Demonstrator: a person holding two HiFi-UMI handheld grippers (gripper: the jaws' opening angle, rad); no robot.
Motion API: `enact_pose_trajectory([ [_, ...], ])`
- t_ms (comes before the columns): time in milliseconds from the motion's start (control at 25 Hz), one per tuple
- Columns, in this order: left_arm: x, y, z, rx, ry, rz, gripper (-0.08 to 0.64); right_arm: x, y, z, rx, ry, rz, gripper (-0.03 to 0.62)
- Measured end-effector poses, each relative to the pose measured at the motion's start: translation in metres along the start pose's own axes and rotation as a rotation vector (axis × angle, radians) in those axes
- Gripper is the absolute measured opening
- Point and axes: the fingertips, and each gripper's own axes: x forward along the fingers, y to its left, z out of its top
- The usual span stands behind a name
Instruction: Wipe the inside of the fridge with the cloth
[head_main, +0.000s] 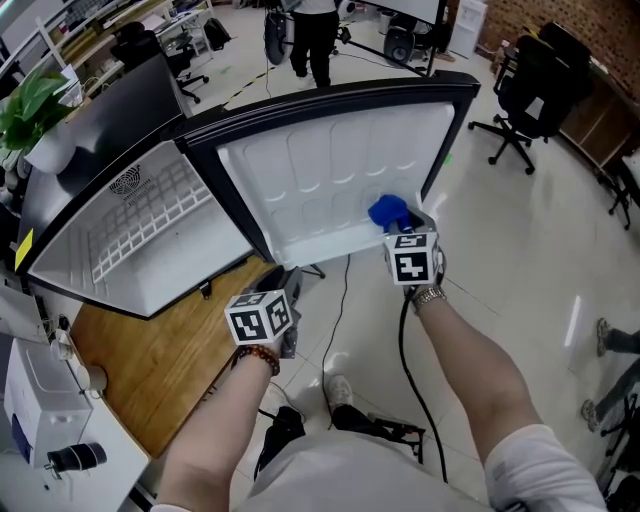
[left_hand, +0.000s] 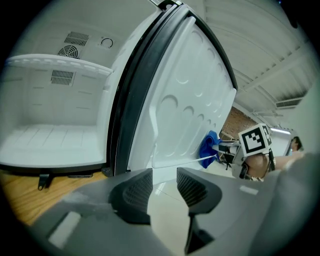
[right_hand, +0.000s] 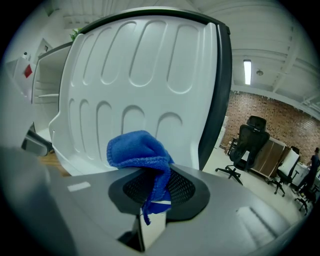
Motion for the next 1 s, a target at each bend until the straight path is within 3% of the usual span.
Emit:
enact_pose_trajectory([
  [400, 0.008, 0.004, -0.001, -0.12, -0.012, -0.036, 0.164, -0.029, 0.017, 0.008, 0.012, -0.061, 0.062, 0.071],
  [680, 0.01, 0.005, 0.001, -0.175, -0.019, -0.066, 0.164, -0.045, 0.068, 0.022, 0.002, -0.11, 0.169, 0.071],
  [1000, -0.005, 0.01, -0.011, -0.102, 0.005, -0.067, 0.164, -0.062, 0.169, 0.028, -0.074, -0.145, 0.366, 0.071],
])
